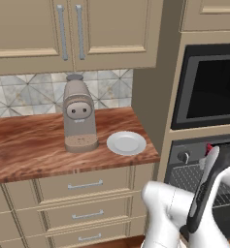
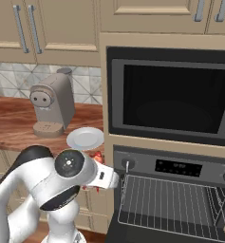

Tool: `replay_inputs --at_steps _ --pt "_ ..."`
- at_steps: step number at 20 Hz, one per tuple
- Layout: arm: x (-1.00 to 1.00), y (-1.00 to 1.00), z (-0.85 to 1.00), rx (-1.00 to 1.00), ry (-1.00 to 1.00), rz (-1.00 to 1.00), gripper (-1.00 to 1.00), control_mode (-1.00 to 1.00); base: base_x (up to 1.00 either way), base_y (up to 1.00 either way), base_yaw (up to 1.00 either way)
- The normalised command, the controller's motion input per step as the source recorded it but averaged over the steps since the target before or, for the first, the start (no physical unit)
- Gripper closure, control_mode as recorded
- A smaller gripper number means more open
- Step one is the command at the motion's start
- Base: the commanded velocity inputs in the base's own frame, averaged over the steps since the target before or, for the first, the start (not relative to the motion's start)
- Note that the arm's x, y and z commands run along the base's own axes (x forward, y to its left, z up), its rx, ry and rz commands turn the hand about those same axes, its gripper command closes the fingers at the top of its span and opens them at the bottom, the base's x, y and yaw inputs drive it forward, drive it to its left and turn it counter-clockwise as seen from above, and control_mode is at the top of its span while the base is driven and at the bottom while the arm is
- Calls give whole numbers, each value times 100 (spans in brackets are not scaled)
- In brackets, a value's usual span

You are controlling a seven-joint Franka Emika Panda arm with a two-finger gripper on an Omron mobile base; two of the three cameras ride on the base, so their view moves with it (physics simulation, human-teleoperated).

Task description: Take the fish from the oven and place it on the plate on the counter.

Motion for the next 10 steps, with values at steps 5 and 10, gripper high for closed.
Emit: replay_inputs --at_steps 5,10 --pt "-4 100 62 -9 0 0 100 -100 0 0 0" --pt "15 100 27 -11 4 0 100 -100 0 0 0"
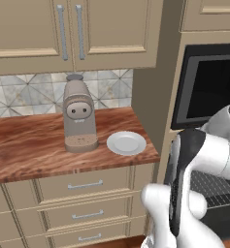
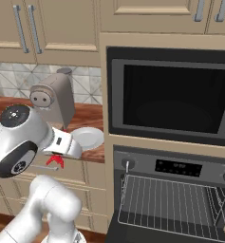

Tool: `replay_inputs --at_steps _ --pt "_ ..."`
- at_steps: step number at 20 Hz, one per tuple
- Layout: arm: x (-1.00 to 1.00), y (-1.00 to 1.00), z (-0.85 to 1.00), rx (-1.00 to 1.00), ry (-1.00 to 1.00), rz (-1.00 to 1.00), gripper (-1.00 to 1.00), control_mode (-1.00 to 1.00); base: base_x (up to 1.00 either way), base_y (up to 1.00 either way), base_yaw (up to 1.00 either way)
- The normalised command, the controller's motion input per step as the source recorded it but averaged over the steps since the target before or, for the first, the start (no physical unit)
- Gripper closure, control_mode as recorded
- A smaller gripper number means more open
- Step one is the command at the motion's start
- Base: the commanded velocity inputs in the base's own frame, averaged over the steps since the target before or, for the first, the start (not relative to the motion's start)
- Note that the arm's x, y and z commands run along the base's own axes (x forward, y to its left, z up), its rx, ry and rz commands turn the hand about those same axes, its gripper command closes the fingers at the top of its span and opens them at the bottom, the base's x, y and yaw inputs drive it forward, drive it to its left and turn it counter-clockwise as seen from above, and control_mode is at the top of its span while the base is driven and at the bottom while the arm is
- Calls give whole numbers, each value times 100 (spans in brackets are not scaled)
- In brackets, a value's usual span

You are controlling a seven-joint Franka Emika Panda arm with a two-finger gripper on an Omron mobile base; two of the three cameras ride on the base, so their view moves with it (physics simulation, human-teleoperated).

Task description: Take the fish from the oven and place it on the plate on the counter.

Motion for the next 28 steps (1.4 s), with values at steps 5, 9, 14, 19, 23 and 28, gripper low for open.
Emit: replay_inputs --at_steps 5,9,14,19,23,28 --pt "63 93 -6 -9 12 0 100 -100 0 0 0" --pt "72 20 -36 -1 6 0 100 -100 0 0 0" --pt "95 0 -32 2 8 -6 100 -100 0 0 0" --pt "97 1 -22 4 15 -8 100 -100 0 0 0" --pt "93 11 -31 0 20 -2 100 -100 0 0 0" --pt "72 17 -52 0 7 0 100 -100 0 0 0"
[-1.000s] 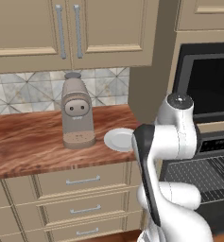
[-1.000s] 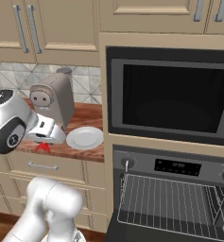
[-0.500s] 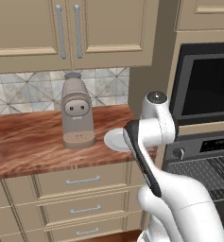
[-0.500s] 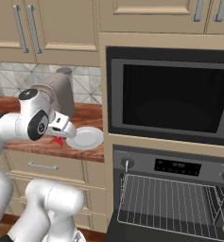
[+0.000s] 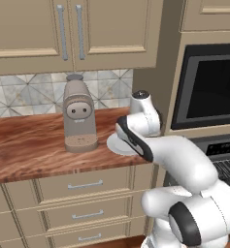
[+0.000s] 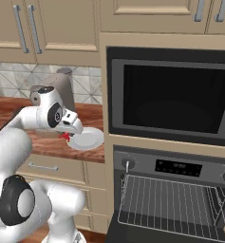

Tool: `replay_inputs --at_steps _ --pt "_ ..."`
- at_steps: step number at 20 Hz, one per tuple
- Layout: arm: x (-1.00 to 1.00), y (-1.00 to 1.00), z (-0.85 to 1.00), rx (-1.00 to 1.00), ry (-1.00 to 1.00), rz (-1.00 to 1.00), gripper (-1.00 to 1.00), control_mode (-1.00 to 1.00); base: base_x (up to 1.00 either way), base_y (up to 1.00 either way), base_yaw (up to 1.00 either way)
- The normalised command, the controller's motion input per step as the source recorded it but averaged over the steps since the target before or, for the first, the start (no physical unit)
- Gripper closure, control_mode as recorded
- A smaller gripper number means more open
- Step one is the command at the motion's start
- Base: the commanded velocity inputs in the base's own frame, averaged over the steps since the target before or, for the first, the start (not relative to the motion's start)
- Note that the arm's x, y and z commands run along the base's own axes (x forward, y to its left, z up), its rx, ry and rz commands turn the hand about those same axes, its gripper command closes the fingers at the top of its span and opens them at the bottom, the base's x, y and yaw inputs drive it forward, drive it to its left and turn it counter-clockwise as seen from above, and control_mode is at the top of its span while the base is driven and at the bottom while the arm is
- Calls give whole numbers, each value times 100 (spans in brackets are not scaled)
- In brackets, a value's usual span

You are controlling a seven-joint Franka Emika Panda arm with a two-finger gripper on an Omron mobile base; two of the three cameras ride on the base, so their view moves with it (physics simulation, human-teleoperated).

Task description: Take the fish from the oven and place it on the plate on the counter.

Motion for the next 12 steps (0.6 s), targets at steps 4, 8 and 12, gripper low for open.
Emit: replay_inputs --at_steps 4,8,12 --pt "45 2 -50 0 1 0 100 -100 0 0 0" --pt "35 0 -59 0 0 0 100 -100 0 0 0" --pt "24 0 -46 4 -1 0 100 -100 0 0 0"
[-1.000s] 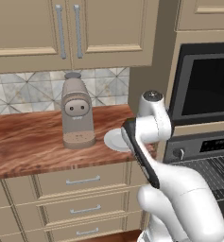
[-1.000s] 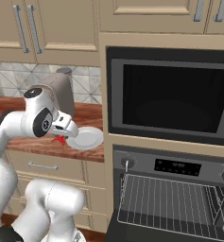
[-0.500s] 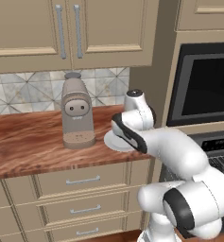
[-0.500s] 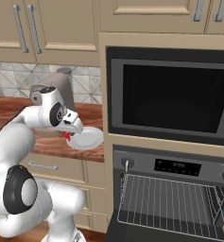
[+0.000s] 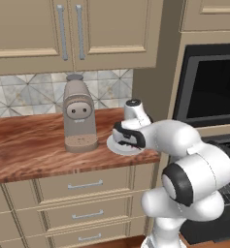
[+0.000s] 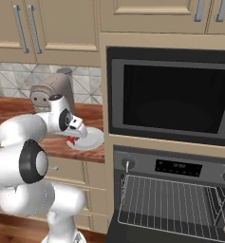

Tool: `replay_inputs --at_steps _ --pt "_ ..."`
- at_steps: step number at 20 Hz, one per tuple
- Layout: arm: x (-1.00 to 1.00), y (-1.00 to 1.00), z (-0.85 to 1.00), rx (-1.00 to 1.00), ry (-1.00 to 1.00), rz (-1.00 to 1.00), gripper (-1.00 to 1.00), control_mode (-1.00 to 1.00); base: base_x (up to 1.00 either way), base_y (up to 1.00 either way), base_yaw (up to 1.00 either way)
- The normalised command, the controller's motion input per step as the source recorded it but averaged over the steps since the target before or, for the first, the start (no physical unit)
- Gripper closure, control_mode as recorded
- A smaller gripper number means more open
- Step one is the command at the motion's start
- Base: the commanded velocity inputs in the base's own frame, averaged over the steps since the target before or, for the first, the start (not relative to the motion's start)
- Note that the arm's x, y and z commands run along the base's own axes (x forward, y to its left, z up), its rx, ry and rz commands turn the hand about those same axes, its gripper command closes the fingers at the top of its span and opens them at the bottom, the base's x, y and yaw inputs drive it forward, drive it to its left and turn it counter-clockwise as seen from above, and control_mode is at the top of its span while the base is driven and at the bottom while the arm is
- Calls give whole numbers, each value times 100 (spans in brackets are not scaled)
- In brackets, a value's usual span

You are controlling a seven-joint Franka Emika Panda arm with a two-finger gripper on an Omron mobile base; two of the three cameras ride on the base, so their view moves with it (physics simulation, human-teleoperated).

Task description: Take the fish from the oven and place it on the plate on the counter.

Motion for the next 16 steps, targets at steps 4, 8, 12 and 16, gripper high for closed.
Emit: replay_inputs --at_steps 4,8,12,16 --pt "17 0 -10 6 -2 0 100 -100 0 0 0" --pt "17 0 0 1 1 0 100 -100 0 0 0" --pt "41 0 0 0 15 1 100 -100 0 0 0" --pt "50 0 0 0 15 1 100 -100 0 0 0"
